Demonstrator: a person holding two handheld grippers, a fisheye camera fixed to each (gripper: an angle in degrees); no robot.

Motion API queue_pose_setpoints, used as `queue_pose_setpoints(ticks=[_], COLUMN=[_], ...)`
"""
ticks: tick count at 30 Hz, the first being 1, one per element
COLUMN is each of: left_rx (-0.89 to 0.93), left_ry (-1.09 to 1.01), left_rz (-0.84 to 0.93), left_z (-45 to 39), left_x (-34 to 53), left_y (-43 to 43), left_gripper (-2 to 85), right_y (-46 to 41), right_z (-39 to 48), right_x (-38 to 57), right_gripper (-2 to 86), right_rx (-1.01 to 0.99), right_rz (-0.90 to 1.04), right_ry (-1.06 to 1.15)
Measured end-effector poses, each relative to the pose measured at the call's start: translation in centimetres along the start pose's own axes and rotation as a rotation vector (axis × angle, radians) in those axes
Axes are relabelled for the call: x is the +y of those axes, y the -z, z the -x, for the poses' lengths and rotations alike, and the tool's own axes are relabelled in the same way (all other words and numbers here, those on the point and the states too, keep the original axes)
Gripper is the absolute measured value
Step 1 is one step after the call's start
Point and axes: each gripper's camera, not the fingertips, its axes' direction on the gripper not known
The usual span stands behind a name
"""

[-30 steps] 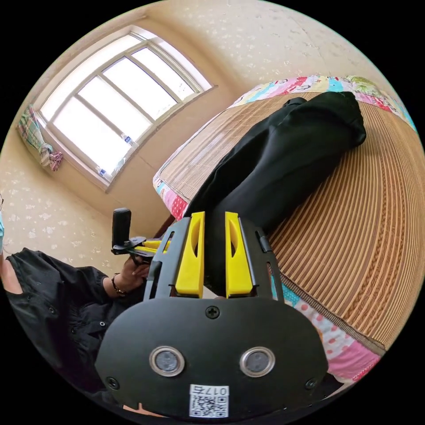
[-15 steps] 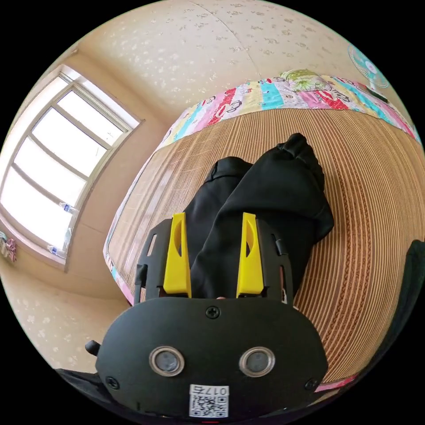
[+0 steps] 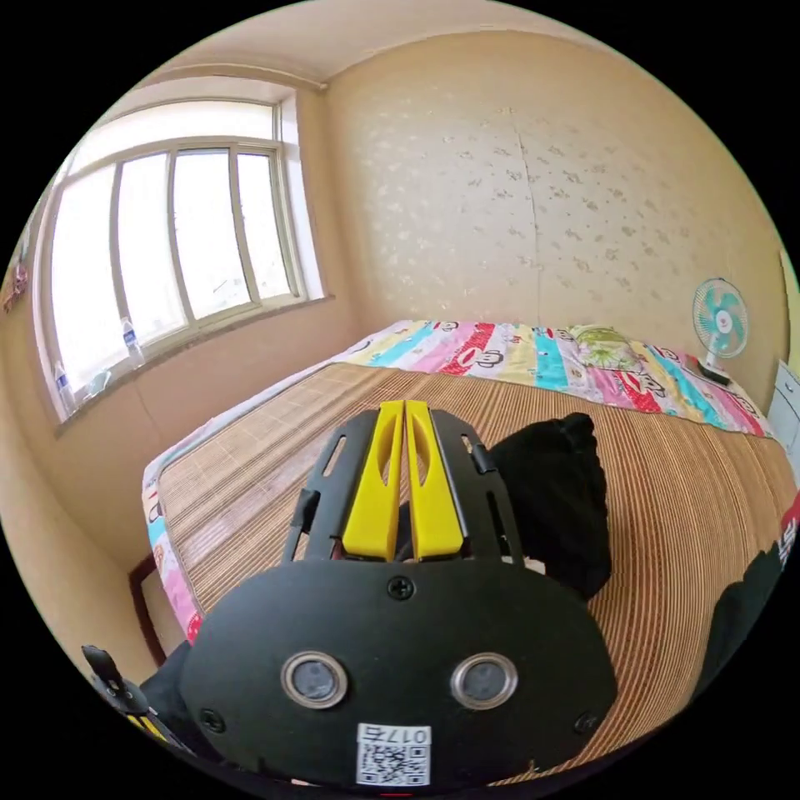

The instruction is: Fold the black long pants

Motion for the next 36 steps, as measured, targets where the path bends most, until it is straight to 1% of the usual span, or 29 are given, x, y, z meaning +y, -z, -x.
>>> queue_pose_setpoints(ticks=[1, 2, 3, 4, 5, 6, 8, 10, 12, 14, 16, 17, 18, 19, 21, 22, 24, 25, 26, 27, 28, 30, 32, 33, 35, 36], left_rx=[-0.015, -0.023, -0.02, -0.025, -0.05, -0.09, -0.115, -0.11, -0.098, -0.092, -0.096, -0.091, -0.083, -0.078, -0.037, -0.023, 0.025, 0.028, 0.015, -0.027, -0.054, -0.136, -0.193, -0.255, -0.288, -0.298], left_ry=[0.019, 0.058, 0.094, 0.114, 0.145, 0.154, 0.163, 0.158, 0.154, 0.15, 0.149, 0.144, 0.138, 0.134, 0.109, 0.1, 0.09, 0.097, 0.128, 0.185, 0.215, 0.353, 0.439, 0.472, 0.432, 0.39], left_rz=[-0.002, -0.008, -0.008, -0.009, -0.009, -0.006, 0.0, -0.005, -0.009, -0.01, -0.017, -0.023, -0.035, -0.044, -0.081, -0.093, -0.14, -0.145, -0.142, -0.134, -0.135, -0.178, -0.227, -0.254, -0.302, -0.338], left_z=[0.3, 0.9, 1.5, 1.8, 2.2, 2.3, 2.4, 2.4, 2.6, 2.8, 2.9, 3.0, 3.1, 3.1, 3.3, 3.3, 3.6, 3.8, 4.3, 5.0, 5.4, 7.2, 8.0, 8.0, 7.3, 6.8], left_x=[0.0, 0.0, -0.1, -0.2, -0.4, -0.6, -0.8, -1.1, -1.6, -2.1, -2.4, -2.6, -2.8, -2.9, -3.1, -3.1, -3.1, -3.1, -3.1, -3.2, -3.2, -3.0, -2.5, -2.2, -2.2, -2.4], left_y=[0.1, 0.3, 0.4, 0.5, 0.5, 0.4, 0.0, -0.4, -0.7, -0.8, -0.8, -0.8, -0.8, -0.8, -0.4, -0.2, 0.5, 0.7, 0.9, 1.0, 1.1, 1.8, 2.6, 3.1, 3.8, 4.1], left_gripper=[3.6, 3.7, 3.8, 3.9, 4.0, 4.2, 4.3, 4.2, 4.2, 4.2, 4.1, 4.1, 4.1, 4.1, 4.0, 4.0, 3.9, 3.9, 4.0, 4.4, 4.6, 8.4, 12.7, 14.9, 13.3, 10.7], right_y=[-0.7, -2.6, -4.3, -4.9, -5.8, -6.2, -6.4, -7.4, -11.2, -13.4, -12.0, -10.4, -8.2, -6.9, -1.1, 0.1, 2.9, 3.1, 2.5, 0.8, -0.5, -6.5, -8.1, -7.2, -4.7, -2.6], right_z=[0.8, 2.0, 2.5, 2.6, 2.1, 1.1, -0.9, -3.0, -5.1, -5.7, -5.3, -5.3, -5.3, -5.3, -4.4, -4.0, -2.1, -1.4, 0.1, 1.5, 2.0, 2.4, 2.1, 2.0, 1.8, 1.4], right_x=[-0.4, -0.9, -0.8, -0.6, 0.0, 0.7, 1.7, 2.7, 4.9, 6.8, 6.5, 5.9, 5.3, 5.0, 3.9, 3.7, 2.6, 2.3, 1.6, 1.2, 1.1, 2.1, 3.8, 4.8, 6.3, 7.3], right_gripper=[1.3, 1.7, 2.1, 2.5, 5.0, 9.2, 13.9, 16.3, 16.8, 15.1, 10.3, 4.9, 3.8, 3.2, 2.3, 2.2, 2.0, 2.1, 2.2, 2.6, 2.7, 3.9, 5.2, 6.0, 6.8, 7.4], right_rx=[-0.023, -0.022, 0.045, 0.095, 0.184, 0.257, 0.3, 0.285, 0.231, 0.262, 0.265, 0.236, 0.22, 0.215, 0.269, 0.263, 0.138, 0.109, 0.059, 0.022, 0.011, -0.029, -0.022, 0.015, 0.031, 0.004], right_rz=[0.033, 0.126, 0.211, 0.243, 0.287, 0.313, 0.338, 0.399, 0.608, 0.728, 0.644, 0.563, 0.459, 0.397, 0.125, 0.071, -0.082, -0.097, -0.09, -0.028, 0.026, 0.306, 0.41, 0.395, 0.363, 0.353], right_ry=[0.03, 0.076, 0.077, 0.068, 0.035, -0.023, -0.108, -0.165, -0.197, -0.162, -0.151, -0.194, -0.242, -0.269, -0.346, -0.349, -0.299, -0.267, -0.186, -0.106, -0.073, -0.019, 0.01, 0.039, 0.072, 0.074])
